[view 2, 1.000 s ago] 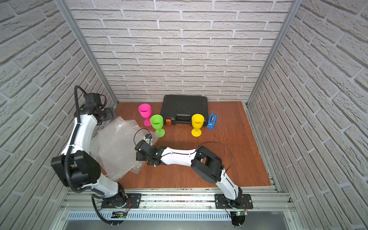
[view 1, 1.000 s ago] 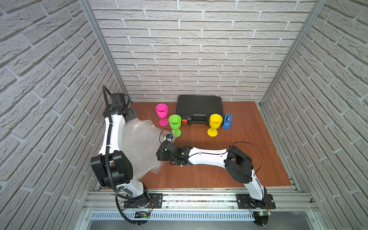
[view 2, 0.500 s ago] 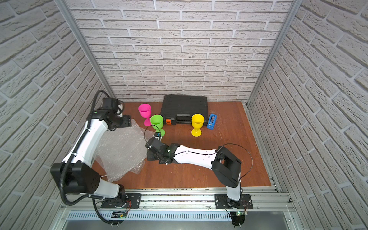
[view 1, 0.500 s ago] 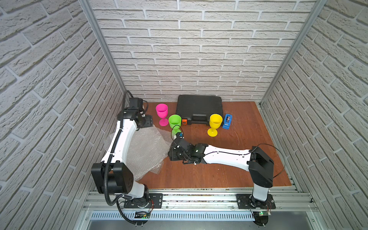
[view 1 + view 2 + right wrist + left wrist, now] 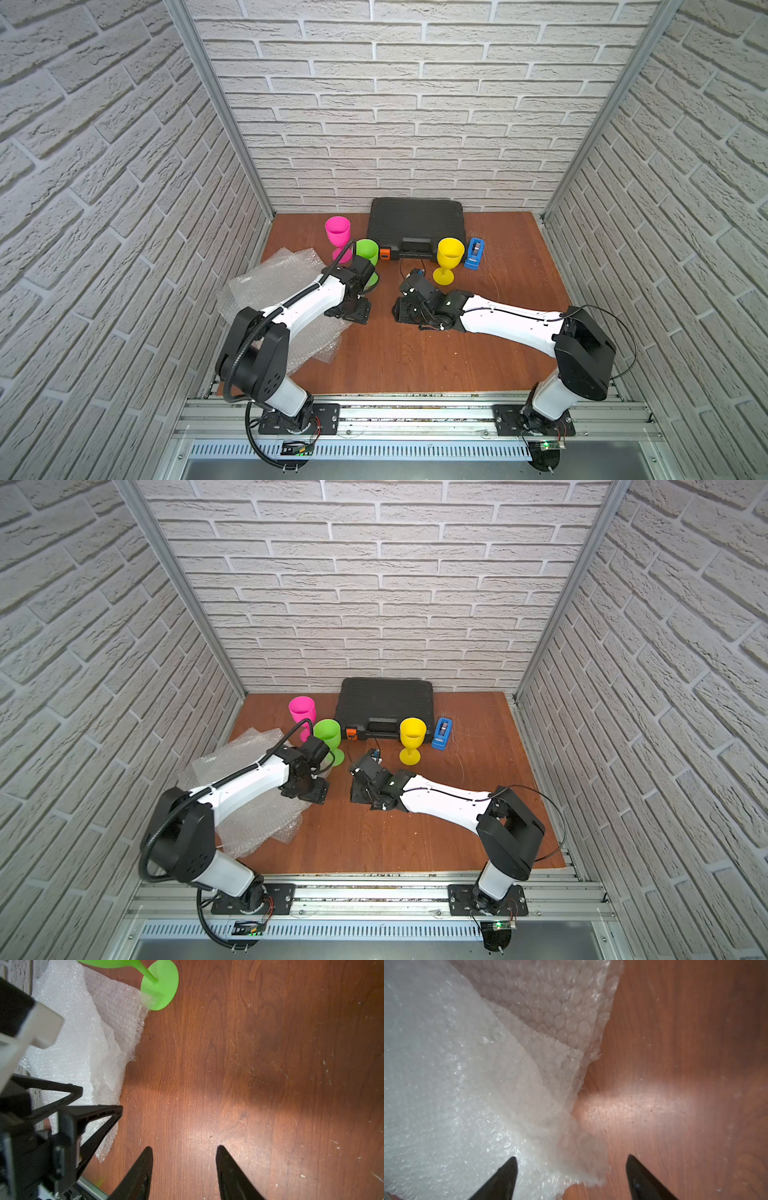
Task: Wrap wine glasses in bubble wrap
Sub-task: Pick up the bubble wrap from the bubble wrap.
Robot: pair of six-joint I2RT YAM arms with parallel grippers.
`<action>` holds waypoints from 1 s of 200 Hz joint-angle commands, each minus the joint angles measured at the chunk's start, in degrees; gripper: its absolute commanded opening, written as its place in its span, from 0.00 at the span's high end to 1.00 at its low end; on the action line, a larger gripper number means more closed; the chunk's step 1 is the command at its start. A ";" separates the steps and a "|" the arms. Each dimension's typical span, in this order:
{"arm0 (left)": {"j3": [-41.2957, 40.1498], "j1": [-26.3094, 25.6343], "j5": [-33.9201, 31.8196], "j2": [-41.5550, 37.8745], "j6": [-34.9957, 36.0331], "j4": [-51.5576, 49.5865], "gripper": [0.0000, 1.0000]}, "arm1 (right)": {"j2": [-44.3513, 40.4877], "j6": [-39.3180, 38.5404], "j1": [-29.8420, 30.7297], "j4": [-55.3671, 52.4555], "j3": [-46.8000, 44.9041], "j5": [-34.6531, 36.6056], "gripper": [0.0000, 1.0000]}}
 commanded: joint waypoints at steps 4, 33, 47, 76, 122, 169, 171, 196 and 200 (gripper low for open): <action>-0.21 -0.17 -4.70 0.83 -1.07 1.08 0.43 | -3.01 -0.92 0.16 -0.62 -0.21 0.44 0.50; 0.53 0.02 -5.29 -2.47 -0.79 -0.53 0.69 | -4.25 -1.64 0.24 -0.98 -0.89 0.82 0.52; 0.38 0.67 -4.55 -5.40 -0.83 -0.74 0.79 | -4.58 -3.14 0.30 0.59 -1.47 -0.53 0.52; -0.24 4.58 0.70 -11.86 -1.08 -0.59 0.89 | -5.12 -6.78 1.37 8.90 -3.93 -5.43 0.52; -3.12 13.48 15.04 -22.65 -5.13 4.50 0.93 | -1.86 -8.47 5.60 25.05 -3.78 -10.04 0.40; -3.51 16.62 19.07 -24.87 -6.56 5.41 0.93 | 9.19 -7.42 11.47 30.42 6.75 -9.51 0.36; -3.58 16.73 19.20 -24.88 -6.58 5.48 0.93 | 9.78 -7.46 11.64 30.40 7.13 -9.15 0.36; -4.11 17.50 19.93 -25.34 -6.85 6.50 0.93 | 15.58 -7.20 12.80 30.36 12.19 -5.73 0.36; -4.13 17.73 19.99 -25.38 -6.93 6.49 0.93 | 16.46 -7.21 12.91 30.50 12.88 -5.18 0.37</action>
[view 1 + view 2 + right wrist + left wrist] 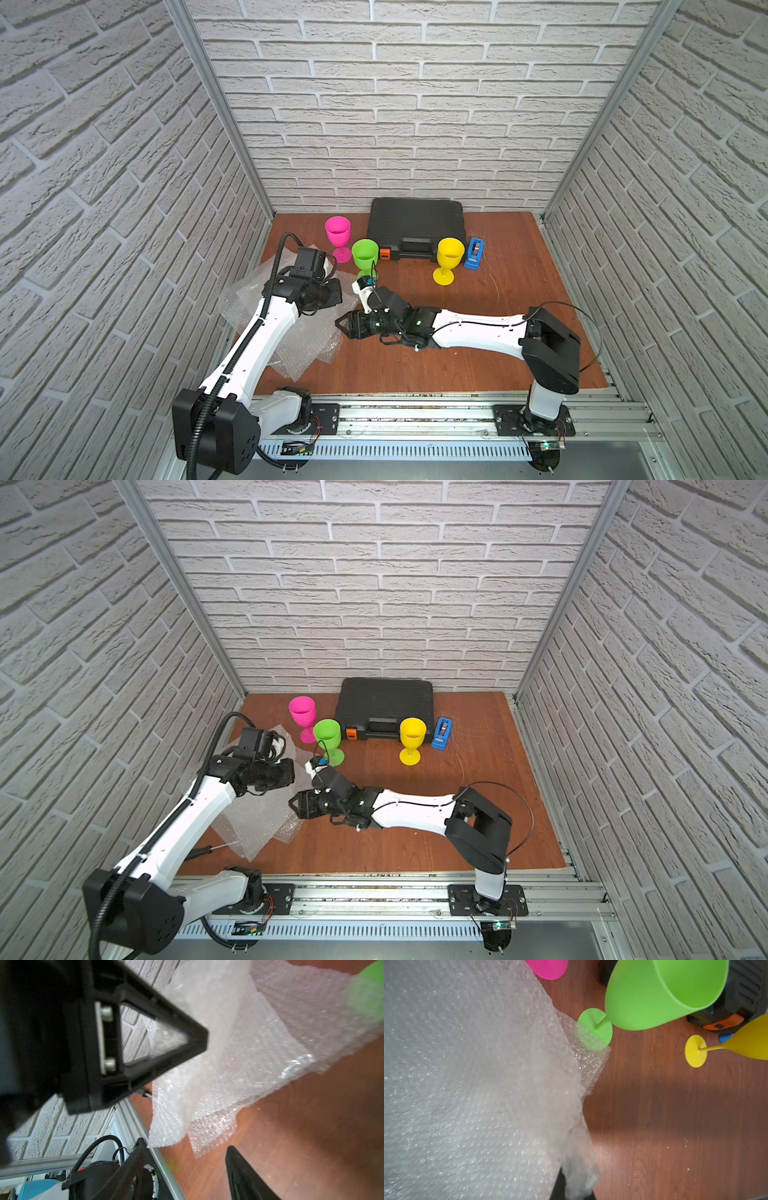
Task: Wrap wine glasses in bubble wrap
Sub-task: Pick up the bubble wrap from the bubble wrap, then adjust the bubble wrap at the center of the board.
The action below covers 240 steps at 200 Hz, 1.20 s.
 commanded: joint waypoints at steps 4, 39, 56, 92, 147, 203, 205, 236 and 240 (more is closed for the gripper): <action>-1.09 1.25 2.36 -1.28 -0.90 2.32 0.93 | 4.49 0.11 0.98 3.42 4.32 4.06 0.37; -1.57 2.77 3.19 -2.40 -1.55 3.37 0.93 | 9.02 2.19 0.92 4.75 5.54 9.71 0.48; -1.87 3.22 3.32 -2.66 -1.71 3.72 0.93 | 9.61 2.37 0.94 3.58 6.34 10.92 0.62; -1.09 3.79 3.96 -2.92 -2.10 3.87 0.71 | 7.22 -0.44 0.35 2.30 5.70 9.17 0.91; 3.80 3.70 1.02 -4.41 -1.56 2.49 0.28 | -5.12 -7.63 -7.79 -17.26 0.43 -9.60 0.98; 1.63 2.98 0.82 -0.84 -0.78 3.32 0.26 | -19.15 -19.03 -20.65 -41.56 -10.51 -20.52 0.98; 1.46 2.92 0.87 -0.75 -0.77 3.43 0.25 | -19.62 -19.57 -21.02 -42.32 -10.75 -20.43 0.98; -1.03 1.52 1.60 0.46 -1.41 5.13 0.26 | -24.83 -26.81 -28.87 -56.04 -11.96 -17.71 0.98; -1.28 1.33 1.57 0.70 -1.42 5.25 0.27 | -25.10 -27.48 -29.68 -57.56 -12.14 -17.04 0.97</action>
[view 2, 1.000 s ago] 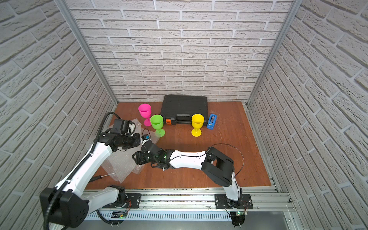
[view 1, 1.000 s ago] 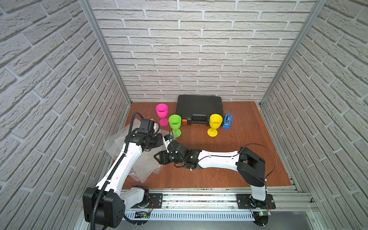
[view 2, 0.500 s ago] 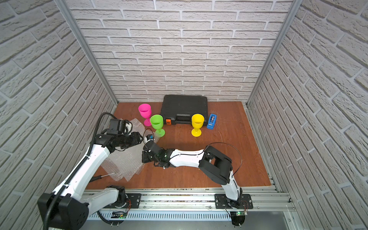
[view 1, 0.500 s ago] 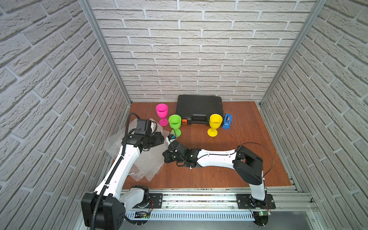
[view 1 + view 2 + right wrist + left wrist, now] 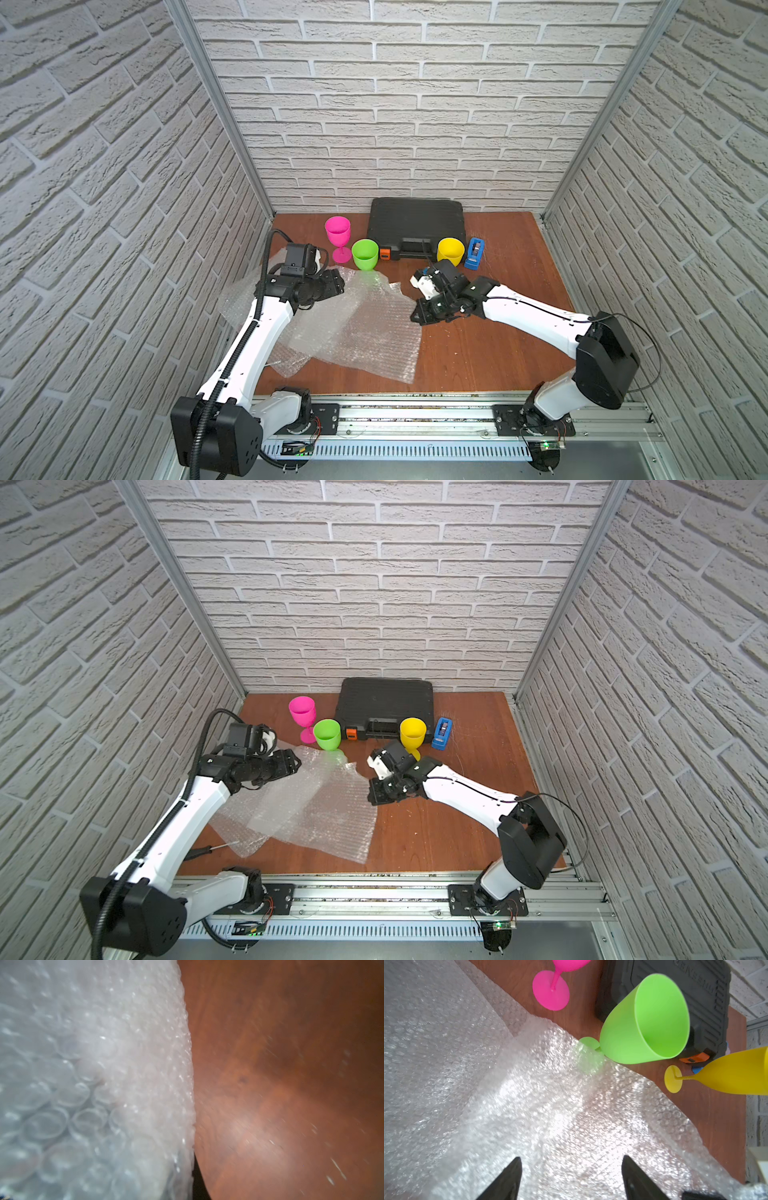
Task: Wrap wine glasses in bubble wrap
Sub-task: Adjust the bubble wrap at the center of the board.
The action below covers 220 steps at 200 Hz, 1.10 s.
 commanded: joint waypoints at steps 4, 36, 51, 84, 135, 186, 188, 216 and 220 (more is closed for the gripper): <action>-2.14 -1.19 0.20 1.31 0.27 2.45 0.27 | -4.22 -8.81 -4.77 -15.36 -0.64 0.98 0.98; -5.97 -3.36 -0.58 3.48 -1.91 4.70 0.35 | -1.79 -11.49 -9.82 -22.21 -1.08 12.08 0.98; -8.11 -4.68 -0.89 4.78 -3.29 6.38 0.37 | -0.75 -11.02 -11.51 -21.64 -1.06 16.14 0.98; -12.26 -7.32 -2.21 7.64 -6.20 9.27 0.45 | 1.29 -9.97 -13.61 -18.59 0.21 23.44 0.98; -17.50 -6.86 -3.26 11.02 -9.57 15.46 0.52 | 3.54 -11.30 -15.19 -15.38 0.76 22.95 0.98; -20.30 1.08 -1.49 14.01 -8.37 19.60 0.53 | 2.42 -11.98 -16.18 -14.87 -1.57 21.77 0.98; -20.22 1.45 -1.60 14.24 -8.21 19.60 0.53 | 2.33 -12.10 -16.23 -14.78 -1.66 21.47 0.98; -17.63 6.75 -2.86 16.55 -6.35 18.31 0.52 | 1.93 -13.96 -16.87 -13.73 -2.71 14.22 0.98; -17.37 7.38 -3.19 16.60 -6.19 18.24 0.52 | 1.92 -14.01 -16.90 -13.47 -2.92 13.47 0.98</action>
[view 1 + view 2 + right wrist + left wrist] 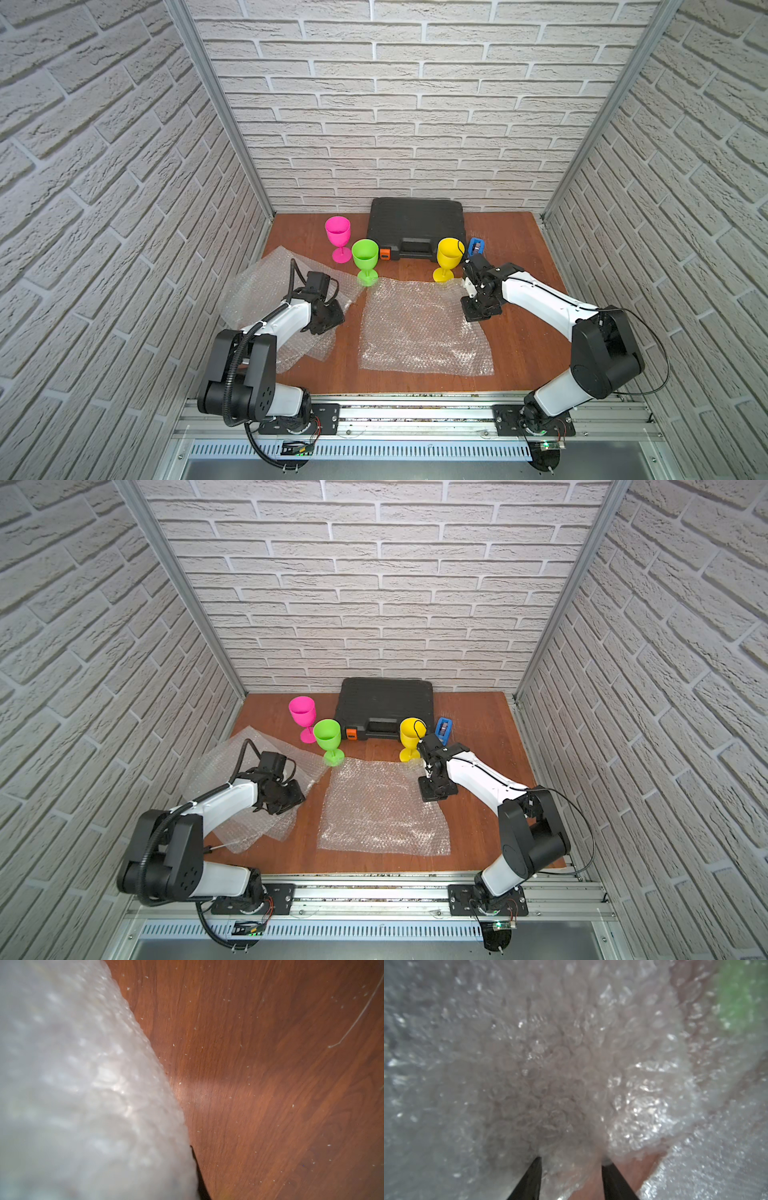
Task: Wrap wine glasses in bubble wrap
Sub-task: Adjust the bubble wrap at the center of the board, then place the bubble wrap at the center of the board.
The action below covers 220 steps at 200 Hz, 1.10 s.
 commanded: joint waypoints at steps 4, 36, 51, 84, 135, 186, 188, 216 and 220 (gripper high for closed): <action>1.76 4.17 -2.45 1.60 2.05 0.42 0.51 | -1.80 -1.99 -0.57 1.73 -1.68 -6.32 0.98; 6.80 5.73 -4.50 2.04 4.96 -3.54 0.50 | -2.03 -2.58 -0.67 1.47 -2.49 -8.45 0.98; 8.52 4.27 -5.31 0.26 5.72 -5.76 0.46 | -2.65 -2.45 -0.75 1.69 -2.96 -8.67 0.98; 11.62 -3.50 -5.63 -2.85 5.80 -9.99 0.39 | -3.20 -1.75 -1.36 2.30 -3.68 -7.55 0.98; 15.98 -17.68 -8.63 6.42 3.18 -11.81 0.41 | -2.41 -2.08 -1.86 2.42 -3.25 -7.88 0.97; 17.12 -19.14 -7.86 12.90 4.25 -9.74 0.46 | -2.76 -2.03 -1.99 2.61 -3.76 -8.06 0.98; 17.10 -19.18 -7.44 13.15 4.30 -9.56 0.47 | -2.76 -2.05 -1.99 2.65 -3.77 -8.06 0.97; 16.64 -19.19 -3.42 15.78 4.26 -8.11 0.66 | -2.93 -1.31 -1.97 3.52 -4.40 -8.25 0.98; 16.45 -19.19 -2.98 15.78 4.24 -7.70 0.69 | -3.00 -1.17 -1.99 3.62 -4.51 -8.26 0.97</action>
